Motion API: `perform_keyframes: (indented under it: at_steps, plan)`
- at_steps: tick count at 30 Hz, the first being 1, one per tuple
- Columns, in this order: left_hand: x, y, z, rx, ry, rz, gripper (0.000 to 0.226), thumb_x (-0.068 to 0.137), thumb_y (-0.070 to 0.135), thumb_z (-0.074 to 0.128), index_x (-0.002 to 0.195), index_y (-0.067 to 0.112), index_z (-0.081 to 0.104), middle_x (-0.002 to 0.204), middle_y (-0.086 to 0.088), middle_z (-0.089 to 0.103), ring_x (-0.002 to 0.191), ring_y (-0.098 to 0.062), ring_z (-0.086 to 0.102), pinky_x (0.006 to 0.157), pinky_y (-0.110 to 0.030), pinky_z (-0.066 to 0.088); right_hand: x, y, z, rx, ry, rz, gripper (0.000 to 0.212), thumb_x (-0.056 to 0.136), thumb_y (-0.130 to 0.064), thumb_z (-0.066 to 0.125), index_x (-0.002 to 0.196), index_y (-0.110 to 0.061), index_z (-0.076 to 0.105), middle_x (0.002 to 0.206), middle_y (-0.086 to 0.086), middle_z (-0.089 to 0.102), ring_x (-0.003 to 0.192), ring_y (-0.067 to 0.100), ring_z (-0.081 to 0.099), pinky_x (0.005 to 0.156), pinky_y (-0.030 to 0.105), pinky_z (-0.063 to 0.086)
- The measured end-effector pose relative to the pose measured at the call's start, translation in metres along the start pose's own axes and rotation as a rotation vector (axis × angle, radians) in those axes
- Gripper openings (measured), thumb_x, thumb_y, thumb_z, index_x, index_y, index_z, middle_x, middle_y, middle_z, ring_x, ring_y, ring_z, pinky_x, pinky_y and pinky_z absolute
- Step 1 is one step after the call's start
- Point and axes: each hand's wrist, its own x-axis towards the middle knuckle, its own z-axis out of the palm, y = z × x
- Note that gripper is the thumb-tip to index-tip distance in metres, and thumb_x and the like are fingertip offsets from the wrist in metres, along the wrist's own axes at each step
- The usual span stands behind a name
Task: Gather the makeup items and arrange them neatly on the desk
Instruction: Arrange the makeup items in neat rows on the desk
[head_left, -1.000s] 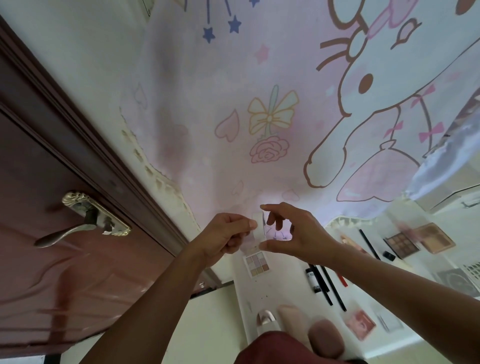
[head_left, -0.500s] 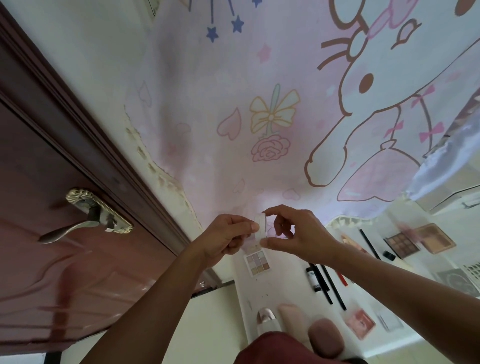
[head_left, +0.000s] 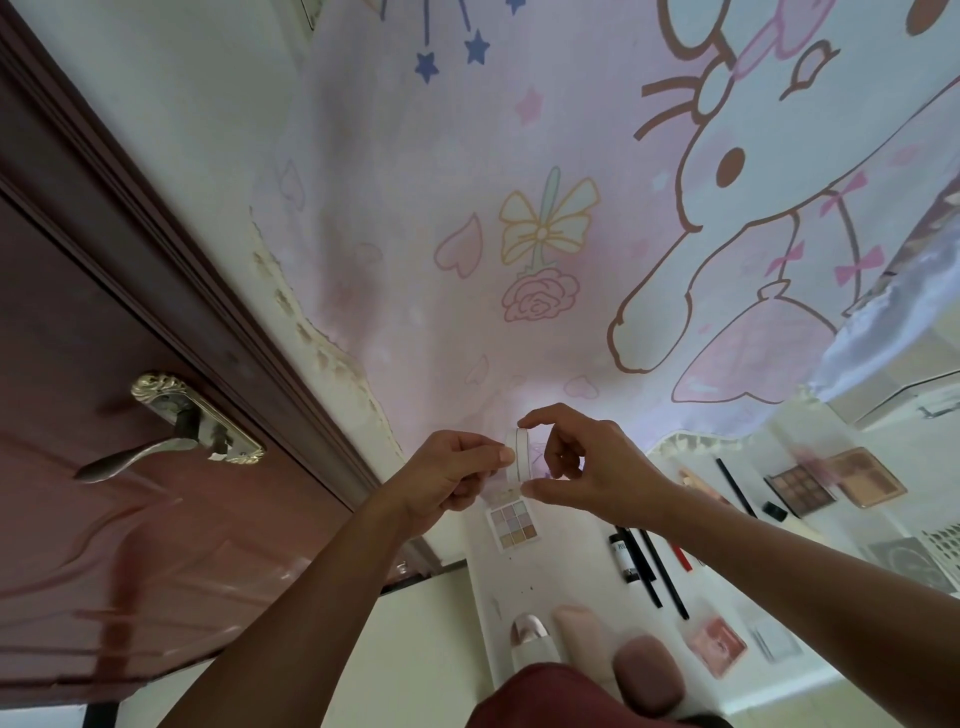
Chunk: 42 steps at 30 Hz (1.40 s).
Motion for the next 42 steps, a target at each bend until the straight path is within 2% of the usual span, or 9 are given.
perform_keyframes:
  at_steps: [5,11,16,25,27,30,34,39,42]
  plan:
    - [0.0,0.001,0.0,0.003,0.009,0.009,0.037,0.09,0.01,0.061,0.055,0.02,0.066,0.05,0.009,0.041,0.047,-0.009,0.022,0.046,-0.022,0.015,0.001,0.001,0.0,0.01,0.016,0.038,0.055,0.073,-0.051,0.078,0.121,-0.031,0.059,0.065,-0.011,0.059,0.061,0.006,0.055,0.072,0.039,0.054]
    - [0.002,-0.001,0.0,0.001,0.008,0.006,0.035,0.09,0.01,0.062,0.057,0.02,0.066,0.051,0.006,0.038,0.047,-0.011,0.021,0.045,-0.021,0.017,0.0,0.0,-0.001,0.0,-0.002,0.01,0.056,0.071,-0.039,0.083,0.12,-0.037,0.055,0.068,-0.01,0.058,0.058,0.006,0.05,0.07,0.039,0.053]
    - [0.002,0.0,0.001,0.007,-0.008,0.012,0.039,0.091,0.011,0.061,0.054,0.021,0.066,0.053,0.006,0.041,0.049,-0.011,0.022,0.044,-0.02,0.018,-0.001,0.001,0.0,0.025,-0.008,0.042,0.063,0.071,-0.057,0.076,0.125,-0.032,0.056,0.065,-0.013,0.059,0.061,0.006,0.055,0.071,0.037,0.054]
    - [0.007,-0.007,-0.001,-0.001,-0.026,0.008,0.029,0.089,0.014,0.064,0.06,0.02,0.069,0.053,0.004,0.037,0.048,-0.011,0.021,0.044,-0.02,0.019,-0.003,0.0,-0.001,0.039,-0.015,0.024,0.055,0.072,-0.037,0.082,0.119,-0.039,0.053,0.07,-0.01,0.059,0.058,0.005,0.05,0.068,0.036,0.052]
    - [0.009,-0.008,-0.002,-0.012,-0.03,0.006,0.018,0.08,0.022,0.072,0.065,0.014,0.066,0.055,0.003,0.038,0.047,-0.01,0.023,0.043,-0.018,0.02,-0.004,0.001,-0.001,0.037,-0.008,0.019,0.055,0.073,-0.029,0.083,0.118,-0.041,0.052,0.07,-0.01,0.058,0.058,0.006,0.048,0.066,0.035,0.051]
    - [0.011,-0.012,-0.007,-0.048,-0.029,-0.003,0.03,0.065,0.035,0.073,0.064,0.011,0.056,0.056,0.003,0.043,0.047,-0.01,0.025,0.042,-0.017,0.021,-0.005,0.004,-0.001,0.051,-0.001,0.024,0.056,0.072,-0.024,0.084,0.117,-0.039,0.054,0.072,-0.012,0.056,0.058,0.006,0.048,0.065,0.034,0.05]
    - [0.011,-0.021,-0.009,-0.21,-0.048,-0.048,0.024,0.066,0.032,0.07,0.076,0.011,0.068,0.071,-0.004,0.054,0.052,-0.012,0.037,0.043,-0.02,0.025,-0.008,0.013,-0.002,0.154,0.064,0.076,0.054,0.069,-0.021,0.087,0.114,-0.03,0.059,0.088,-0.012,0.06,0.068,0.013,0.056,0.058,0.015,0.04]
    - [0.014,-0.052,-0.005,-0.514,-0.139,-0.104,0.045,0.056,0.026,0.079,0.095,0.004,0.07,0.094,-0.017,0.066,0.066,-0.02,0.058,0.055,-0.025,0.046,-0.016,0.033,-0.003,0.232,0.125,0.26,0.045,0.068,-0.02,0.088,0.103,-0.031,0.062,0.083,-0.024,0.064,0.071,0.003,0.059,0.063,0.017,0.04]
    - [0.017,-0.074,0.006,-0.627,-0.149,-0.135,0.063,0.043,0.024,0.093,0.098,0.002,0.071,0.094,-0.017,0.069,0.068,-0.021,0.064,0.058,-0.026,0.053,-0.027,0.053,0.0,0.256,0.122,0.337,0.043,0.067,-0.015,0.088,0.1,-0.029,0.064,0.09,-0.012,0.068,0.077,0.007,0.064,0.068,0.017,0.04]
